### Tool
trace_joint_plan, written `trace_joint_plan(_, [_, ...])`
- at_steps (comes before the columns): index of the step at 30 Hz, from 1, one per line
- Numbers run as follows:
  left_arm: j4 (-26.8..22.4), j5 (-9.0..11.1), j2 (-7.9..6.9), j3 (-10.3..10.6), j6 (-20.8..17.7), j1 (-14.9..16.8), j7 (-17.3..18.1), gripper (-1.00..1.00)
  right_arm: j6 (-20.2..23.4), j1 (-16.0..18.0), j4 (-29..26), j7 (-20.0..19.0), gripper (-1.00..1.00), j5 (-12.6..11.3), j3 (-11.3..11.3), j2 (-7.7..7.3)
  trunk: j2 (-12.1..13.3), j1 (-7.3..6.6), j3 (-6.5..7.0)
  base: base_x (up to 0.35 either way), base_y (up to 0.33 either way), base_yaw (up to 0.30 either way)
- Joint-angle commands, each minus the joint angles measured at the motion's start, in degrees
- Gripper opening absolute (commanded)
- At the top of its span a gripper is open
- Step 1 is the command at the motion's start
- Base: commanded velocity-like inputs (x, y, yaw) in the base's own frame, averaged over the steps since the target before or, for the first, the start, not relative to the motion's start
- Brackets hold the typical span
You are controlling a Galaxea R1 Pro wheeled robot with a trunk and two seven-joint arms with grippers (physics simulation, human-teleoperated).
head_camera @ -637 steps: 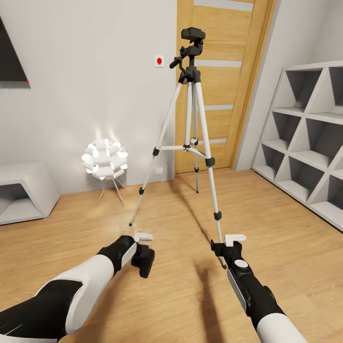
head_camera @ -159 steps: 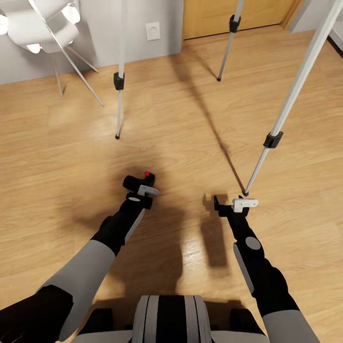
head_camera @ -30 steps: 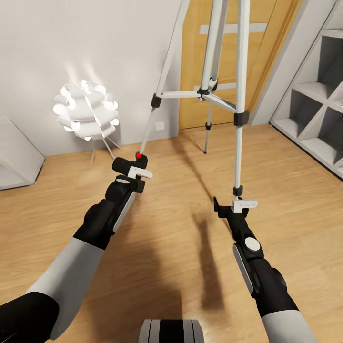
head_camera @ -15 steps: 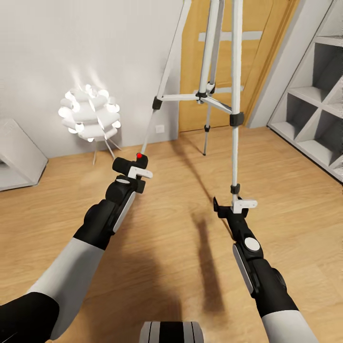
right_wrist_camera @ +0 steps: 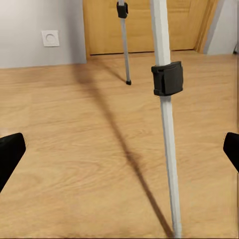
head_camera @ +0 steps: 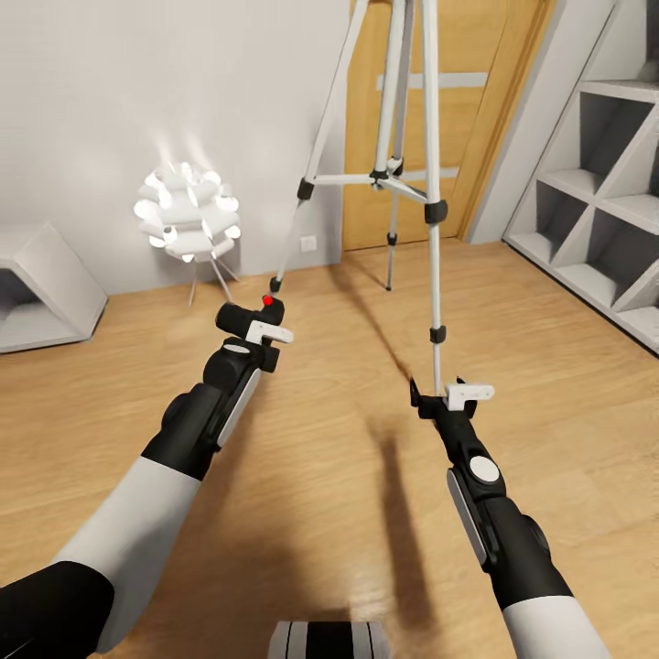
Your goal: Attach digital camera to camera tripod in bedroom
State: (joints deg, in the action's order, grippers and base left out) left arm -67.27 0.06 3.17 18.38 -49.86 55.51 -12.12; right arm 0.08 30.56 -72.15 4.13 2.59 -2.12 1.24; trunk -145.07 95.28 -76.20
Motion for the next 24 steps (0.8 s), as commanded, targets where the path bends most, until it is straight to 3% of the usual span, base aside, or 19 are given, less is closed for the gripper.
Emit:
trace_joint_plan(1, [0.0,-0.1,-0.01,0.1,-0.3,0.0,-0.1,-1.0,0.0,0.0,0.0,0.4,1.0,0.3,-0.1,-0.01,0.0,-0.05,0.06,-0.344,0.0,0.0])
trace_joint_plan(9, [-0.4,-0.2,-0.01,0.1,-0.3,0.0,-0.1,-1.0,0.0,0.0,0.0,0.4,1.0,0.3,-0.1,-0.01,0.0,-0.05,0.79,-0.272,0.0,0.0])
trace_joint_plan(16, [0.0,-0.2,0.01,0.1,-0.3,0.0,-0.1,-1.0,0.0,0.0,0.0,0.4,1.0,0.3,-0.1,-0.01,0.0,-0.05,1.43,-0.025,0.0,0.0])
trace_joint_plan(24, [0.1,-0.2,-0.01,0.1,-0.3,0.0,-0.1,-1.0,0.0,0.0,0.0,0.4,1.0,0.3,-0.2,-0.01,0.1,-0.25,3.65,-0.001,0.0,0.0])
